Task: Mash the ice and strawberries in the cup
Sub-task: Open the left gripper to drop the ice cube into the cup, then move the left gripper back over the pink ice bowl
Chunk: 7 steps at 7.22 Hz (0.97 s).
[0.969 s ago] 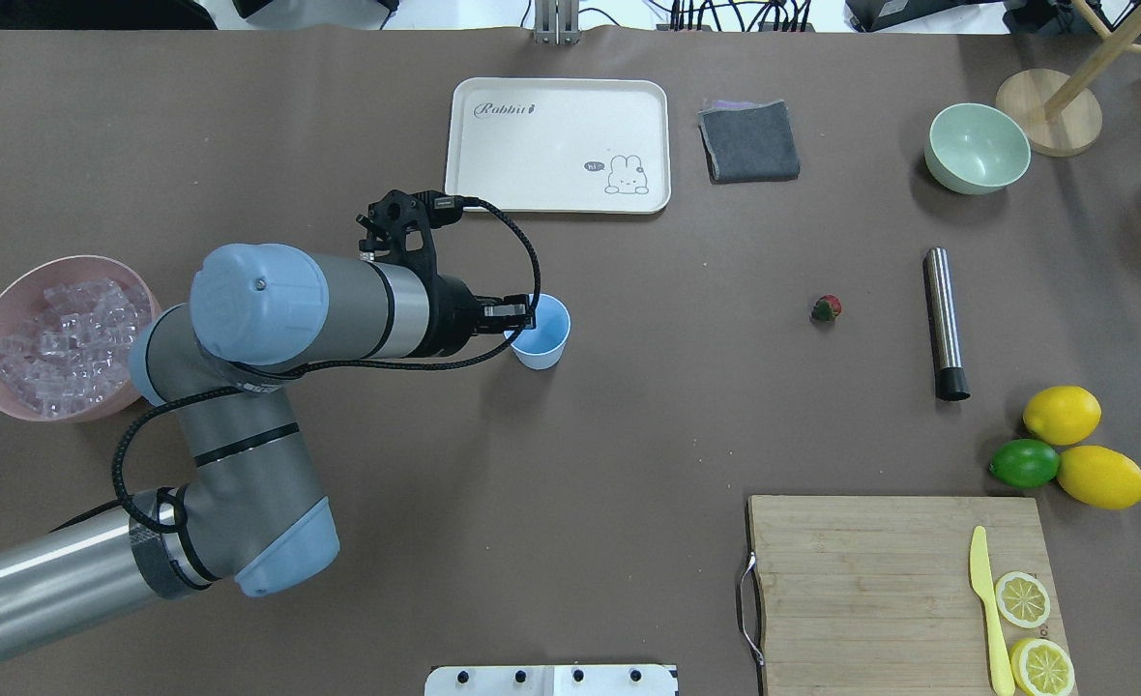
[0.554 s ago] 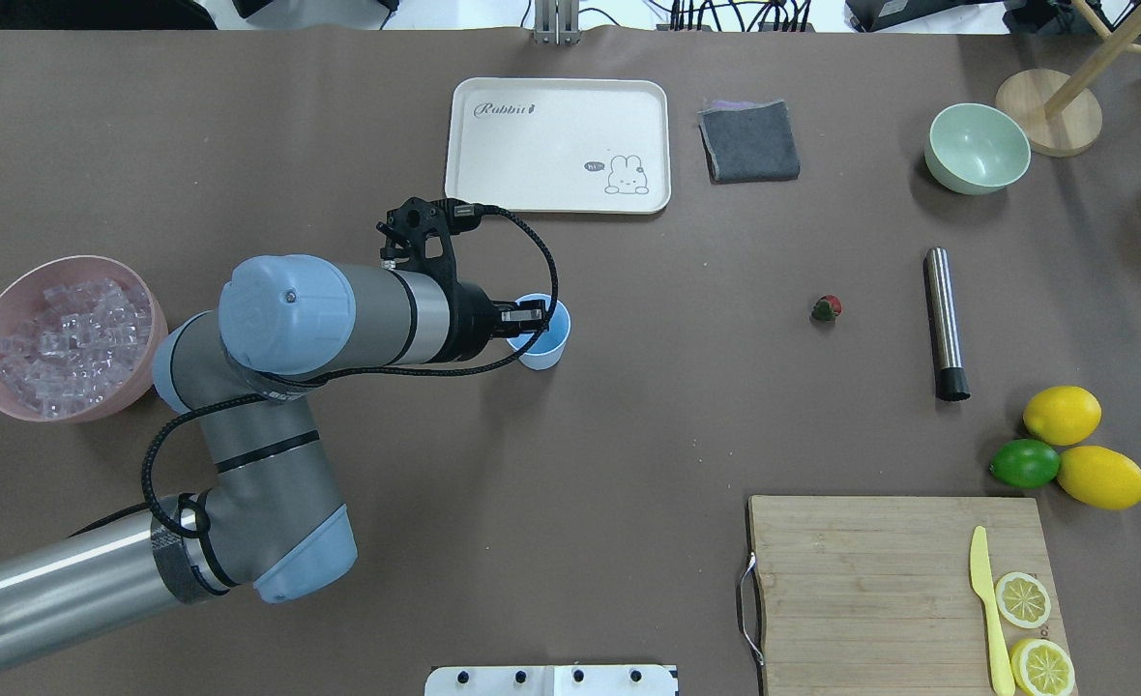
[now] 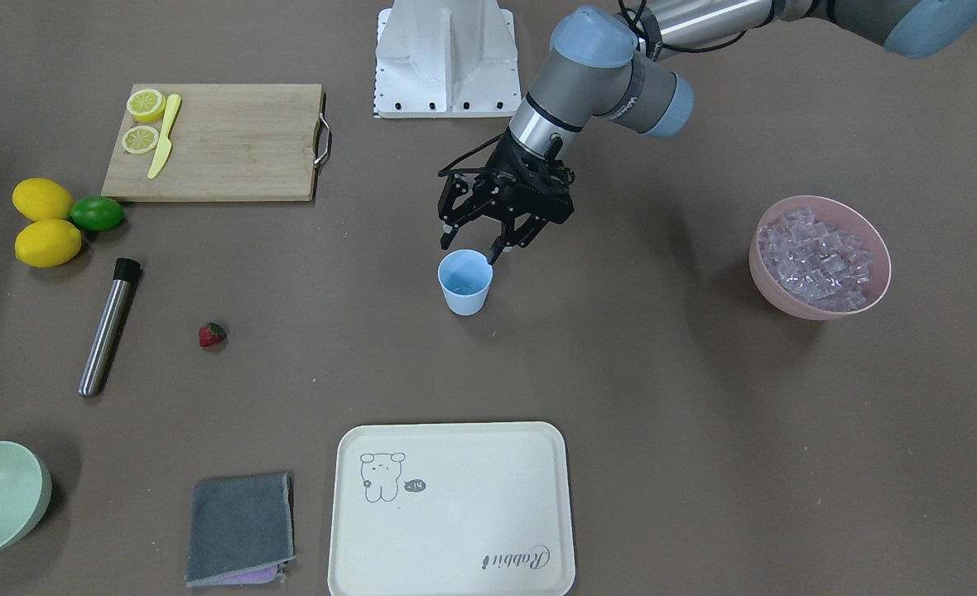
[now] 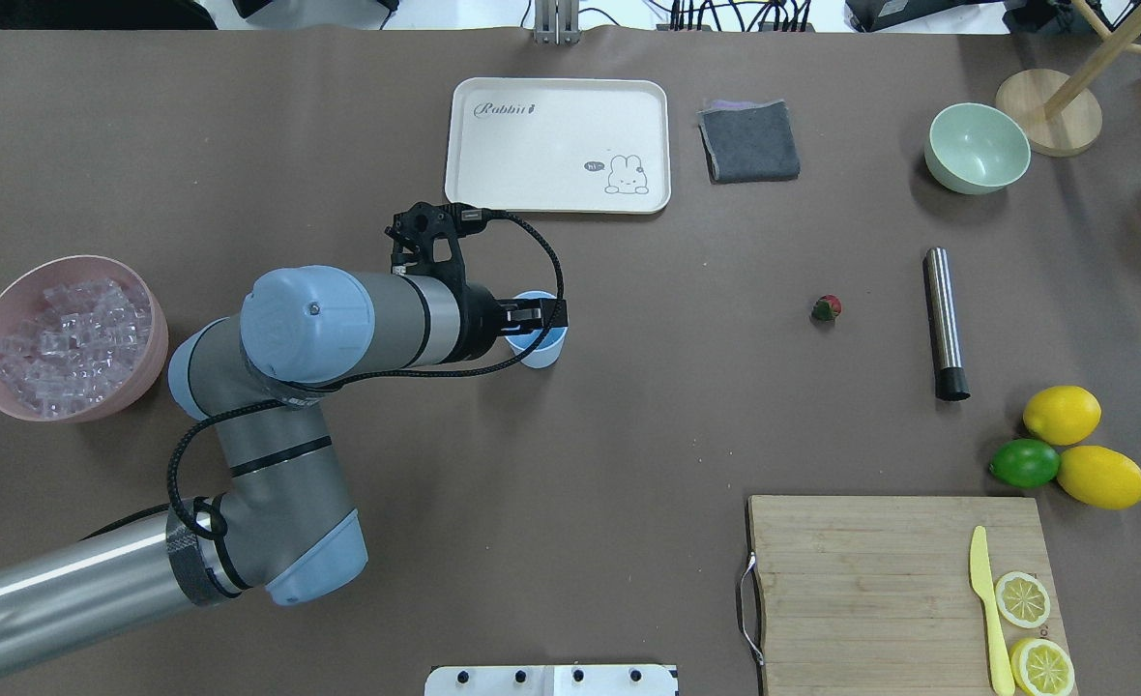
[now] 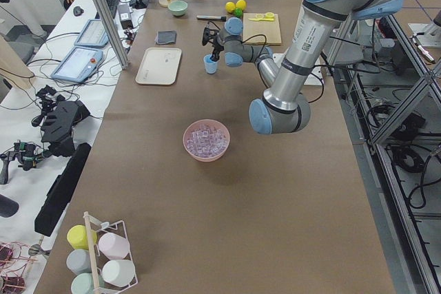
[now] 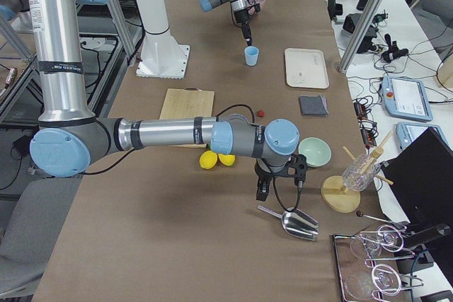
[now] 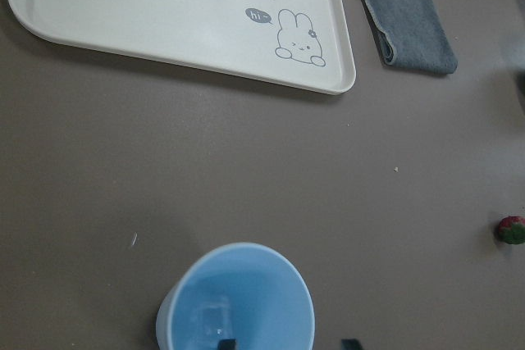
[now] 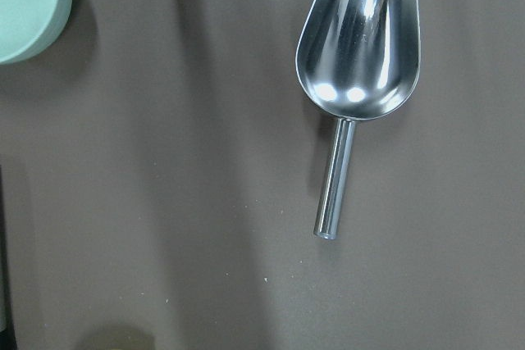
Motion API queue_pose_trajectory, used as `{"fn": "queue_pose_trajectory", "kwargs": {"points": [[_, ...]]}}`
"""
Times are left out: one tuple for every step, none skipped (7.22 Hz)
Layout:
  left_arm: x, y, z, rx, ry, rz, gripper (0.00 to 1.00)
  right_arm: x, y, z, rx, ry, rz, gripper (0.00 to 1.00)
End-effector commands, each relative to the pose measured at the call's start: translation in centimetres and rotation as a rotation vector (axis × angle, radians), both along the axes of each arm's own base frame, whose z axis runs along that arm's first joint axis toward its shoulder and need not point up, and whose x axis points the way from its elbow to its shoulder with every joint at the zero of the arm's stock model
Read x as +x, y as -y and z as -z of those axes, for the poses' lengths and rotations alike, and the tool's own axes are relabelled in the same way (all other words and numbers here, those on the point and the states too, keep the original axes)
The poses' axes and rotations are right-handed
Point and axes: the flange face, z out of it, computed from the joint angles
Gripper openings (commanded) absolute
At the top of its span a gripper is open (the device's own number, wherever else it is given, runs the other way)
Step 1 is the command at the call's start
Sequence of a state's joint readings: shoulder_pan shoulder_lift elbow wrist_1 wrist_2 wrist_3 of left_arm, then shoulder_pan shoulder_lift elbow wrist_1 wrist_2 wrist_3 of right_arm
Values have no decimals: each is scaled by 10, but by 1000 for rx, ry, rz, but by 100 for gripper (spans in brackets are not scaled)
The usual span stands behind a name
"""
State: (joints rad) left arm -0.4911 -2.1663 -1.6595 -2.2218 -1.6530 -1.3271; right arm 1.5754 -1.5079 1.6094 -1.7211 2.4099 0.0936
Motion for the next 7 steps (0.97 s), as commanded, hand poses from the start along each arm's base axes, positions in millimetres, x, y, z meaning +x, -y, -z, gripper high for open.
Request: {"fn": "queue_pose_trajectory", "kwargs": {"points": [[-41,23,5,-9,95,-20,97,0,0,1,3,0,0,100],[-89,27,11,-48,259,-57,97,0,0,1,4,0,1,100],[-126,18,16,-13,430,-109,97,0,-1,1,4,0,1,100],[-157,14,2,-18,550,-142,97,0,0,1,4,0,1,100],[-173,5,-45,-27,619,-176,96,0,-1,1,4,2,1,100],[-189,-8,-87,-10,629,-192,96,0,0,4,9,2,1,100],[-213,-18,-134,18,602,-180,95,0,-1,5,12,2,1,100]]}}
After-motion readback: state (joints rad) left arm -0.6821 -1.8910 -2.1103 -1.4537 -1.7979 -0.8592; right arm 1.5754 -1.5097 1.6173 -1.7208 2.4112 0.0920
